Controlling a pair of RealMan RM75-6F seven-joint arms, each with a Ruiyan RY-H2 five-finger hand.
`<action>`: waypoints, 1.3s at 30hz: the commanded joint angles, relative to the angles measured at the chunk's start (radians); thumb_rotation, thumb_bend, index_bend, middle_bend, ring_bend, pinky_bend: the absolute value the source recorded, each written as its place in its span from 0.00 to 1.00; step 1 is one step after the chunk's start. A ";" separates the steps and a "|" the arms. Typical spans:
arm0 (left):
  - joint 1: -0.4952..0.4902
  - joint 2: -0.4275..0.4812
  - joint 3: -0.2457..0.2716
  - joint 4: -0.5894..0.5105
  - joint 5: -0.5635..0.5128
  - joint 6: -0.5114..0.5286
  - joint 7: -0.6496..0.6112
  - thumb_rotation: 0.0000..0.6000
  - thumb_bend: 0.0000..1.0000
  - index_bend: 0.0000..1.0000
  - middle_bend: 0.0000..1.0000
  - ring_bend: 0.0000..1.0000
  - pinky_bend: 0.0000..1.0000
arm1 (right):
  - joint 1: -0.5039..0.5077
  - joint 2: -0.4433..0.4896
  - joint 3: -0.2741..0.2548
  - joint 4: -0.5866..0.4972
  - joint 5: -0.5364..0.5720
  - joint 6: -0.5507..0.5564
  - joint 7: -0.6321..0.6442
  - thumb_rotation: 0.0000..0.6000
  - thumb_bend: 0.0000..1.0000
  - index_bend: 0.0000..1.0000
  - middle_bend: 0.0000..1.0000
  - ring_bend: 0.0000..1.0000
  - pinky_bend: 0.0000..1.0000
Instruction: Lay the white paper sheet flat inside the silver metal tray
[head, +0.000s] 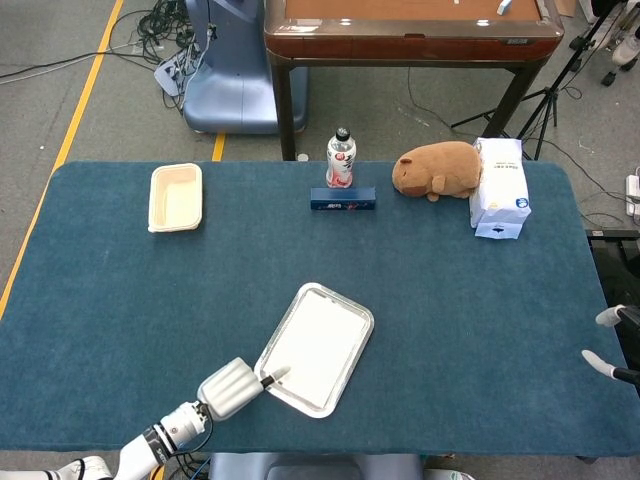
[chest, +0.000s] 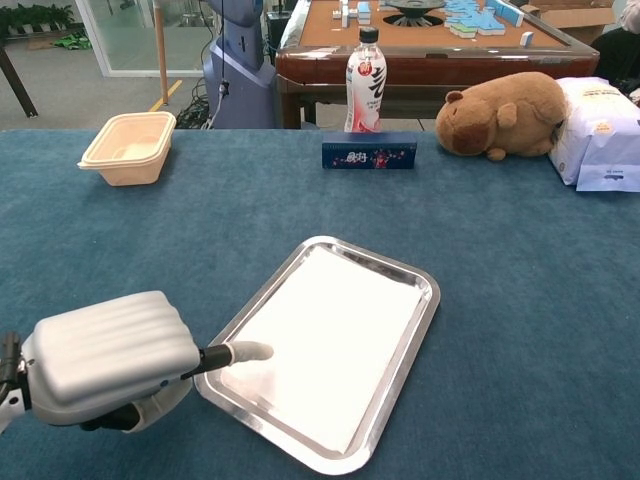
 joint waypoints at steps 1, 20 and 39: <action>0.001 0.001 -0.001 0.001 -0.003 -0.002 0.004 1.00 0.77 0.09 0.91 0.78 0.86 | 0.000 0.000 0.000 0.000 0.000 0.001 0.000 1.00 0.06 0.48 0.49 0.40 0.42; 0.071 0.107 -0.079 -0.069 -0.083 0.149 0.065 1.00 0.71 0.00 0.58 0.60 0.78 | 0.003 -0.004 -0.002 -0.002 0.000 -0.008 -0.018 1.00 0.06 0.48 0.49 0.40 0.42; 0.232 0.298 -0.118 -0.184 -0.213 0.366 0.082 1.00 0.61 0.15 0.16 0.14 0.28 | 0.015 -0.023 -0.011 -0.029 -0.009 -0.028 -0.088 1.00 0.06 0.48 0.49 0.39 0.42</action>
